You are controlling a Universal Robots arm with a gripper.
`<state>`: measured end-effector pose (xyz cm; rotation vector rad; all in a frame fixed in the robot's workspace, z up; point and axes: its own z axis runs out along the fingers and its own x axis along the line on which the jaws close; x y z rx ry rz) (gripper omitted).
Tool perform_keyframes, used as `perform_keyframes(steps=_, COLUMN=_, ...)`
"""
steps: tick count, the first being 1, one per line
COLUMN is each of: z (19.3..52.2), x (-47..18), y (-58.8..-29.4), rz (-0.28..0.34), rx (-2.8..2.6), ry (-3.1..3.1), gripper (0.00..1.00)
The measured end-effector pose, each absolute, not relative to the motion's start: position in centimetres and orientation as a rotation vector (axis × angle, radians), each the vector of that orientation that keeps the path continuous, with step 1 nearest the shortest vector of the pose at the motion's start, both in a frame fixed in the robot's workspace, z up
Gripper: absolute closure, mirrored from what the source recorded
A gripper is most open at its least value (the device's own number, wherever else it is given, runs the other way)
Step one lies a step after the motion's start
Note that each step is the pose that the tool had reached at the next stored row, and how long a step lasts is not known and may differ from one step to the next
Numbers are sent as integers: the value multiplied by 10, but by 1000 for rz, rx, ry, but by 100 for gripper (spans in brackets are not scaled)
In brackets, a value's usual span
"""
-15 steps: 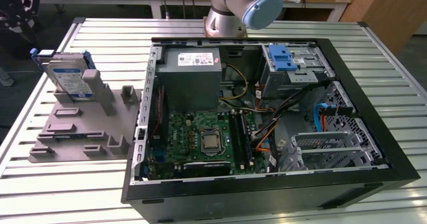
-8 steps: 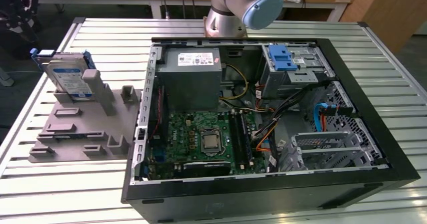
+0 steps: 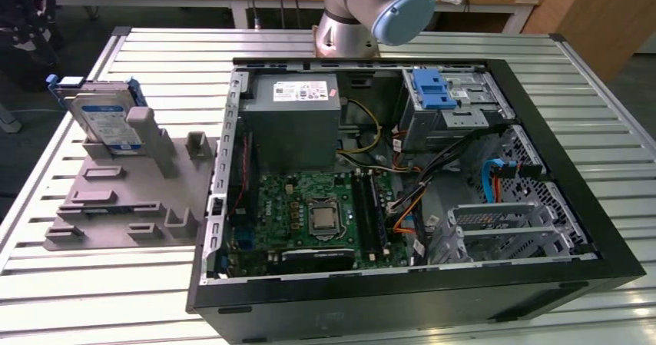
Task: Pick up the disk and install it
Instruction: 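Pick up the disk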
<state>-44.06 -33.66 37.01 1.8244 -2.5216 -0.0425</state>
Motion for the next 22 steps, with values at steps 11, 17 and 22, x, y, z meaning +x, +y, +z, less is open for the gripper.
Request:
perform_keyframes(steps=11, z=370, x=-441, y=-337, rz=-39, rx=2015, ry=-2369, gripper=89)
perform_keyframes(steps=17, z=370, x=-441, y=-337, rz=-37, rx=2102, ry=-2291, gripper=89)
perform_keyframes(steps=22, z=370, x=-441, y=-337, rz=-36, rx=2145, ry=-2251, gripper=89)
